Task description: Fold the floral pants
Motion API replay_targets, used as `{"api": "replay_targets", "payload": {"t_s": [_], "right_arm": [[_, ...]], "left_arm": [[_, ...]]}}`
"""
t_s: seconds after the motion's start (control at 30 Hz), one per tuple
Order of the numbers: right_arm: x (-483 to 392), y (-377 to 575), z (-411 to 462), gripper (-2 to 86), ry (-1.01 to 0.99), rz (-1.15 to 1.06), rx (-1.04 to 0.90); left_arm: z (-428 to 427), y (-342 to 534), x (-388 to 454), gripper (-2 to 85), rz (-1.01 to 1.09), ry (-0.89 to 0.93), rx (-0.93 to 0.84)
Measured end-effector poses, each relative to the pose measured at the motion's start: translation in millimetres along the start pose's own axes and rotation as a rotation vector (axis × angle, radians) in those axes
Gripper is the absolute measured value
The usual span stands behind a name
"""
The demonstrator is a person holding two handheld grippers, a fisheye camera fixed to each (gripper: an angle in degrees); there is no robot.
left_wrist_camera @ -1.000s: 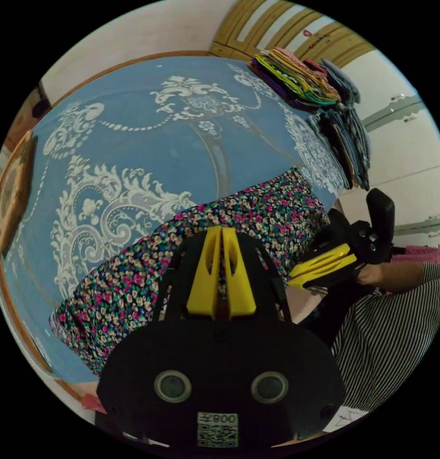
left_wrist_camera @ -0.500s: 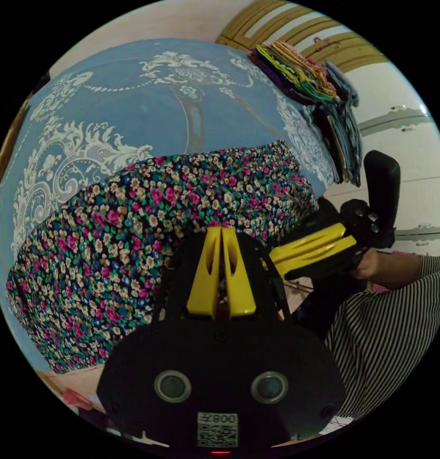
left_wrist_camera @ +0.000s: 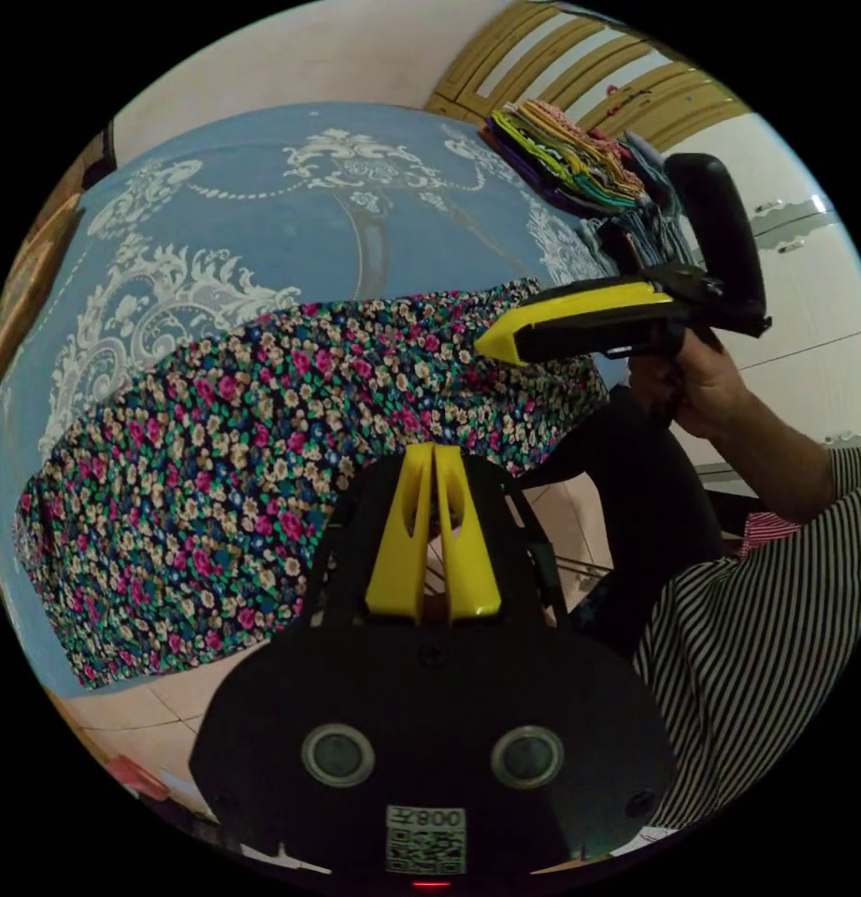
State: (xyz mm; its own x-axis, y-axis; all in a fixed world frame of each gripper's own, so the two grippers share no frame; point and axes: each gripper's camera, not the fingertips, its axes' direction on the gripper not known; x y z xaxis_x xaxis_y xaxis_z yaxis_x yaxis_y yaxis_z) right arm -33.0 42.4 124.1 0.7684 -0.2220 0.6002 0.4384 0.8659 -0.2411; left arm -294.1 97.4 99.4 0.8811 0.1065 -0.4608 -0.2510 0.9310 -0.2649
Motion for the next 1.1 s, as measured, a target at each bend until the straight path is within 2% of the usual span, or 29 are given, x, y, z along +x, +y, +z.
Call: {"api": "replay_targets", "payload": {"t_s": [0.1, 0.17, 0.27, 0.37, 0.5, 0.63, 0.7, 0.8, 0.83, 0.9, 0.97, 1.1], "right_arm": [[19, -12, 7, 0.1, 0.068, 0.031, -0.024], [34, -23, 25, 0.1, 0.166, 0.043, -0.12], [48, -29, 29, 0.0, 0.166, 0.031, -0.165], [56, -20, 0, 0.0, 0.163, 0.012, -0.068], [83, 6, -33, 0.1, 0.188, 0.075, 0.027], [142, 25, -30, 0.1, 0.237, 0.224, -0.075], [157, 30, -37, 0.1, 0.197, 0.237, -0.051], [177, 37, -42, 0.2, 0.24, 0.236, -0.049], [190, 39, -40, 0.2, 0.22, 0.244, -0.091], [204, 47, -51, 0.3, 0.18, 0.266, -0.054], [216, 66, -79, 0.6, 0.178, 0.272, 0.045], [243, 116, -108, 1.9, 0.081, 0.338, 0.122]], "left_arm": [[7, 6, 5, 0.2, -0.003, -0.001, -0.051], [14, 11, 9, 0.1, 0.002, -0.015, -0.09], [3, 18, 21, 0.1, -0.016, -0.019, -0.049], [-7, 27, 47, 0.1, 0.044, 0.019, 0.015], [21, 34, 70, 0.1, 0.072, -0.048, -0.11], [18, 38, 85, 0.1, 0.032, -0.008, -0.075], [8, 40, 103, 0.1, 0.056, -0.025, -0.025], [21, 40, 118, 0.2, 0.053, -0.044, -0.097], [26, 40, 119, 0.2, 0.048, -0.048, -0.132], [22, 43, 130, 0.4, 0.016, -0.027, -0.103], [12, 46, 147, 0.6, 0.038, -0.025, -0.044], [7, 50, 199, 2.3, 0.12, -0.015, -0.004]]}}
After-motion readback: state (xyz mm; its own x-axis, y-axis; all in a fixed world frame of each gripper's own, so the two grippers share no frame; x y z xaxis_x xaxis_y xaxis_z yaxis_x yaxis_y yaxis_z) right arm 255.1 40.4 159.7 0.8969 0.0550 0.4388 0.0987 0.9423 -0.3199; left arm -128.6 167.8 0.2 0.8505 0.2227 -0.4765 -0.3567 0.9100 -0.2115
